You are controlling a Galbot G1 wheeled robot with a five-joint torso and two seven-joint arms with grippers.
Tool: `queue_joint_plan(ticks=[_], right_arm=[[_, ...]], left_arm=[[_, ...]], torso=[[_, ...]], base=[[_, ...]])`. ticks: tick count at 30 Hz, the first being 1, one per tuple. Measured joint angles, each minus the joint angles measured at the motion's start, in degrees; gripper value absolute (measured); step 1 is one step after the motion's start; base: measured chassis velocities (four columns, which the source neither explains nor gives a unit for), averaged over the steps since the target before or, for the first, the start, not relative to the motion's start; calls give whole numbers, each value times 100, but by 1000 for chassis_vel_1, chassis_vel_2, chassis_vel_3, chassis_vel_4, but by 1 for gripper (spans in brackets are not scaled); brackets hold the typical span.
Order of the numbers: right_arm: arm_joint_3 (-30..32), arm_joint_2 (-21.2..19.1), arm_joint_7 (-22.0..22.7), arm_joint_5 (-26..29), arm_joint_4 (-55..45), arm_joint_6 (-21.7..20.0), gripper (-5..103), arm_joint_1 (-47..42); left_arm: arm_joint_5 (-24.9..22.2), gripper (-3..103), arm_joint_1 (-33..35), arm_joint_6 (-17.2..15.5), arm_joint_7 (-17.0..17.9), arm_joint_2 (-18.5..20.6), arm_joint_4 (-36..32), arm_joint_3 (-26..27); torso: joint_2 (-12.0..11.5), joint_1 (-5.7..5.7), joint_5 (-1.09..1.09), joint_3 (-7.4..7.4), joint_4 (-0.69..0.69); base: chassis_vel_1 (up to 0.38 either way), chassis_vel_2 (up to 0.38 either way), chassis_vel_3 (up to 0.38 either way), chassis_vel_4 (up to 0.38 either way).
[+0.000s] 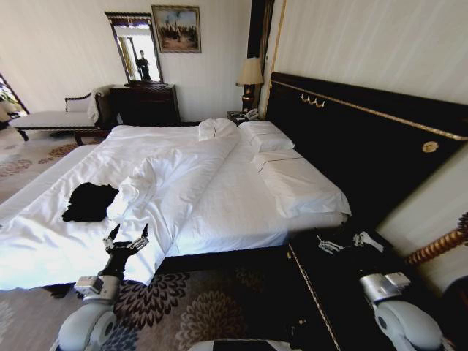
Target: Fold the clothes on the bed.
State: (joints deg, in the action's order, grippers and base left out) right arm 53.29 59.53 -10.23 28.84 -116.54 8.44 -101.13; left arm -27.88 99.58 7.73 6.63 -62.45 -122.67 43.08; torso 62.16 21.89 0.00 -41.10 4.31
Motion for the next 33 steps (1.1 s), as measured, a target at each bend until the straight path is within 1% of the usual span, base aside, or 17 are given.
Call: queue_joint_plan(ticks=[33], right_arm=[[-6, 52, 25, -81, 37, 24, 100, -5]], left_arm=[[-4, 100, 10, 30, -27, -32, 21, -62]], torso=[[0, 0, 0, 0, 0]], base=[[-129, 128, 125, -128]])
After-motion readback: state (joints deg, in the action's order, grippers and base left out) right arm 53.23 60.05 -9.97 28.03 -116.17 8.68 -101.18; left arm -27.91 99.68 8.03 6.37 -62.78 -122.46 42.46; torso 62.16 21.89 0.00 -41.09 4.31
